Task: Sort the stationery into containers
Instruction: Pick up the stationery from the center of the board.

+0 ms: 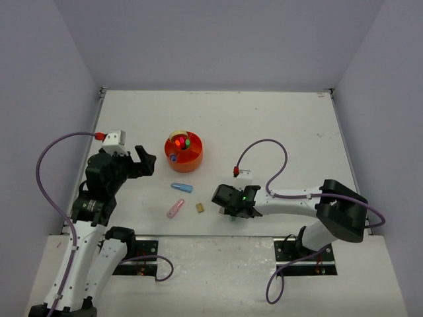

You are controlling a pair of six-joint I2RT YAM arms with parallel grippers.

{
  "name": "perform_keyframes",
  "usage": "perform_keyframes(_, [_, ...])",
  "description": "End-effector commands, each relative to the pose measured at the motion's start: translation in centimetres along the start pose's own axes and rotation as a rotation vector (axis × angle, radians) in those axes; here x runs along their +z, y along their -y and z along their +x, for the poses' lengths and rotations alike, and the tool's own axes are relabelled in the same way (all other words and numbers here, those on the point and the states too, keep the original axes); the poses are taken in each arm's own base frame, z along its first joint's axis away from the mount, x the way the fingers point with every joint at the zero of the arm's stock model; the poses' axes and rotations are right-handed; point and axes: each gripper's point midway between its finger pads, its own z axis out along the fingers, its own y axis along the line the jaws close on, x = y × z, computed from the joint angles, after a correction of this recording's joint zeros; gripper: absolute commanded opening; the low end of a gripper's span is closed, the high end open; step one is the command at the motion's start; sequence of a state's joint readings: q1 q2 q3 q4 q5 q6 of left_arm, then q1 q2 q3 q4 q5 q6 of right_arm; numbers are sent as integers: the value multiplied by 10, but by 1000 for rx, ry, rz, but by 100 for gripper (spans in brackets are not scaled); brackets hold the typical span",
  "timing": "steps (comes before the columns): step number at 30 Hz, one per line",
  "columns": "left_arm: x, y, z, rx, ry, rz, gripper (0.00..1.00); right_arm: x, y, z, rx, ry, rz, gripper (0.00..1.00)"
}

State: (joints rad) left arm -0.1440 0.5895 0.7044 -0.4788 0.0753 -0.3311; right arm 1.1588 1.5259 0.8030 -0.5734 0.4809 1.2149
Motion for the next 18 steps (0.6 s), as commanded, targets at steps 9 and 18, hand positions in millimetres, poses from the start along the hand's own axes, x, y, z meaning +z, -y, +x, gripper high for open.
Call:
perform_keyframes(9, [-1, 15, -11, -13, 28, 72, 100, 4, 0, 23, 43, -29, -11, 21])
perform_keyframes(18, [-34, 118, -16, -251, 30, 661, 100, -71, -50, -35, -193, 260, -303, 0])
